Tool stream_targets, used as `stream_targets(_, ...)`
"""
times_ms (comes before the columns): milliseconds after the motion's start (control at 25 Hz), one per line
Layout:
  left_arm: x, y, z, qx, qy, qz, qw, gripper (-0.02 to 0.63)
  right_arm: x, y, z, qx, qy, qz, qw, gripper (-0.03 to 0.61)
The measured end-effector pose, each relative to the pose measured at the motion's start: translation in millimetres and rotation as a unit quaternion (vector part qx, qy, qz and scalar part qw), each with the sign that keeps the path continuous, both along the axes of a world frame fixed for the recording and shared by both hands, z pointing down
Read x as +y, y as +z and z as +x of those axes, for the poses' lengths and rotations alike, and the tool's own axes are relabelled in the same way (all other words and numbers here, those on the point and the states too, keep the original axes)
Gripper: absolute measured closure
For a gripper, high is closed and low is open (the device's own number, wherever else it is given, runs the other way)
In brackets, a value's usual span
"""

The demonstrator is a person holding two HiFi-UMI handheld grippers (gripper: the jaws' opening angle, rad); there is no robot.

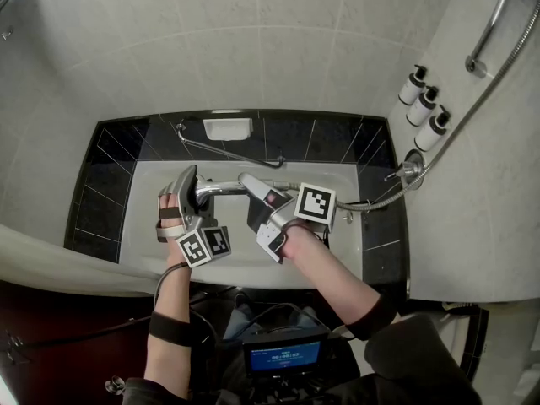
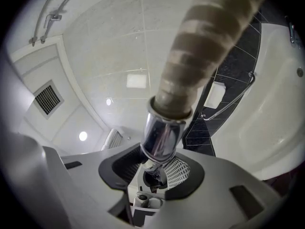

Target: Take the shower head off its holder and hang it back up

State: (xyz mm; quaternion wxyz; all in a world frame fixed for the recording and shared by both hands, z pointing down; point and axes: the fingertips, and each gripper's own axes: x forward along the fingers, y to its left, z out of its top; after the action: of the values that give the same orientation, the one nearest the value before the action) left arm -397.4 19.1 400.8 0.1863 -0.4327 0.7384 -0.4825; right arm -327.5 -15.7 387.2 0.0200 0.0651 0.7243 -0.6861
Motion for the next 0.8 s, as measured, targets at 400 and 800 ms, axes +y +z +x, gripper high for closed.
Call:
stream_targets(400,-9,-6,-2,-0.002,0.004,-0.008,1.0,0.35,-7,-6,-1,-0.005,0.006,0.016,1.0,0.408)
stream_targets(800,-29,-29,-10,-0.015,0.011,0.0,0.9998,0.351,-23,-24,5,-0.02,0.023,0.022,0.999,0.407)
